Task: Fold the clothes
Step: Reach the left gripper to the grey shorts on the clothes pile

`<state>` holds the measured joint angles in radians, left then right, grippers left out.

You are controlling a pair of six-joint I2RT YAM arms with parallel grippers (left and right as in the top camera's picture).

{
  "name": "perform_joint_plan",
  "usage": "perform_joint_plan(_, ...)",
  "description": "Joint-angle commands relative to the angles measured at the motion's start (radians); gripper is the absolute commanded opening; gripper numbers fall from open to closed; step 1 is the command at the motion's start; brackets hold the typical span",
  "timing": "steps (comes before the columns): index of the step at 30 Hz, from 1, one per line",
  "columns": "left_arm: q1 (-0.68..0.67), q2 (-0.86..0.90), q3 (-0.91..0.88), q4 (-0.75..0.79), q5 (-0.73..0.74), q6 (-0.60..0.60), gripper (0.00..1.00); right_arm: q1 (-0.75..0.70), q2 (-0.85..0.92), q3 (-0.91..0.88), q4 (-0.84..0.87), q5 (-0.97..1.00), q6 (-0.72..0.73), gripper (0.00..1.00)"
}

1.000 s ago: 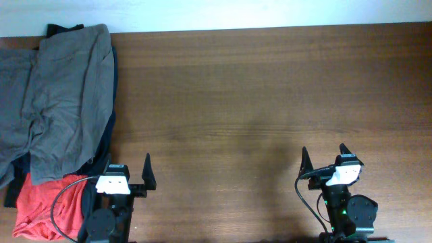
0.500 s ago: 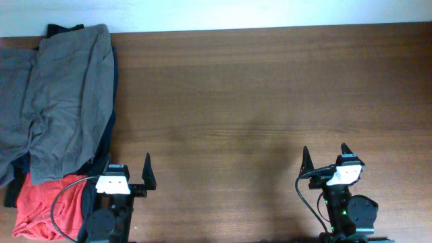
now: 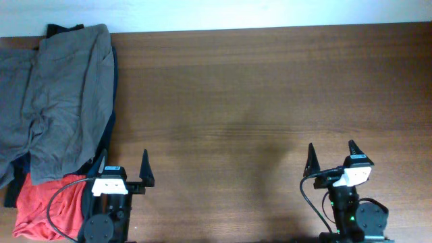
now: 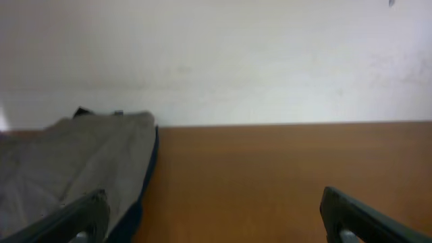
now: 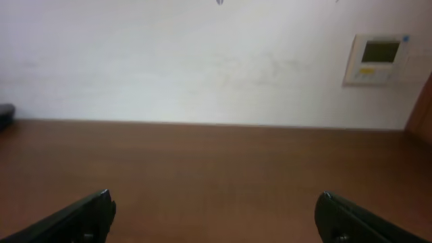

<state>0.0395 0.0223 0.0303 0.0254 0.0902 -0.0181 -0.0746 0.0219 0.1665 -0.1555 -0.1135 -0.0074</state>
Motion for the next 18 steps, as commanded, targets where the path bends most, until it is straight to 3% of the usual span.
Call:
perform_joint_plan(1, -0.004, 0.082, 0.137, -0.075, -0.003, 0.016, 0.99, 0.009, 0.073, 0.122, -0.073, -0.006, -0.014, 0.99)
perform_joint_plan(7, -0.004, 0.39, 0.385, -0.152, -0.005, 0.049, 0.99, 0.009, 0.333, 0.337, -0.133, -0.023, -0.014, 0.99)
perform_joint_plan(11, -0.004, 0.67, 0.644, -0.273, -0.005, 0.05, 0.99, 0.009, 0.597, 0.569, -0.273, -0.072, -0.014, 0.99)
perform_joint_plan(14, -0.004, 0.885, 0.876, -0.425, -0.003, 0.05, 0.99, 0.009, 0.799, 0.769, -0.426, -0.117, -0.014, 0.99)
perform_joint_plan(18, -0.004, 1.234, 1.288, -0.741, 0.035, 0.05, 0.99, 0.009, 1.094, 1.085, -0.67, -0.159, -0.014, 0.99)
